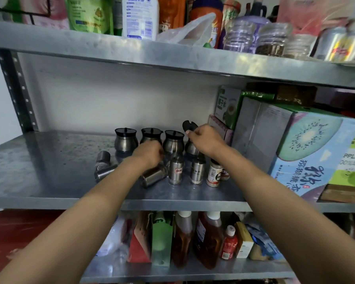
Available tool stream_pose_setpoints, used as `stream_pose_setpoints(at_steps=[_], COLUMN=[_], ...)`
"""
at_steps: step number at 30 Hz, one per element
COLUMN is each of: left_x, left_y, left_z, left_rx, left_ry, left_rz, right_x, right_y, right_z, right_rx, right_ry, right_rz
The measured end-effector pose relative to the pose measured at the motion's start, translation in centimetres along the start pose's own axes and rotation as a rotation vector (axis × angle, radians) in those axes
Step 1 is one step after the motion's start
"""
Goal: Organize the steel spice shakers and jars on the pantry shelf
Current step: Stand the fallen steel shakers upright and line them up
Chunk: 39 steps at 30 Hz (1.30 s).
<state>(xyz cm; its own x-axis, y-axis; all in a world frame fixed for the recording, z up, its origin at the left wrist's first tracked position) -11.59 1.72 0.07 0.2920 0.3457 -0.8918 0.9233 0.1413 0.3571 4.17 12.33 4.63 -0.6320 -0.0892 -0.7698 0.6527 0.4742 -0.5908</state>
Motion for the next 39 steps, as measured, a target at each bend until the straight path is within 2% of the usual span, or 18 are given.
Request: stream_pose_setpoints(at_steps=[4, 19, 30, 32, 39], left_x=[0.3, 1.5, 0.8, 0.6, -0.7], left_y=[-0.2, 1.5, 0.9, 0.5, -1.4], left_z=[-1.1, -3.6, -3.2, -3.0, -1.4], left_rx=[-0.068, -0.033, -0.001, 0.005, -0.045], left_ry=[-0.071, -0.125, -0.310, -0.272, 0.038], left_rz=[0.032, -0.063, 0.074, 0.102, 0.327], right_x=[0.0, 0.7, 1.5, 1.4, 2.4], right_y=[0.6, 0.8, 0.1, 0.0, -0.6], right_z=[-0.6, -0.6, -0.4, -0.3, 0.4], right_rx=[0.029, 0.003, 0.022, 0.026, 0.014], right_ry=[0.005, 0.036, -0.003, -0.015, -0.025], right_rz=[-0.051, -0.064, -0.049, -0.067, -0.084])
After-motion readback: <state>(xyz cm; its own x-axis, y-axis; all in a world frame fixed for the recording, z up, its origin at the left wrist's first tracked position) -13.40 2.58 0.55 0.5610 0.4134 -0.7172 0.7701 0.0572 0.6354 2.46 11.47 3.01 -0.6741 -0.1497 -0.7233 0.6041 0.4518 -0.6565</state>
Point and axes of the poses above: each hand's wrist, its own z-axis away from the middle knuckle, its own x-axis out of the palm, y = z × x, the point moved 2 cm from there along -z, towards the middle knuckle, and after that the axes turned 10 degrees about x, right-handed, at the moved point
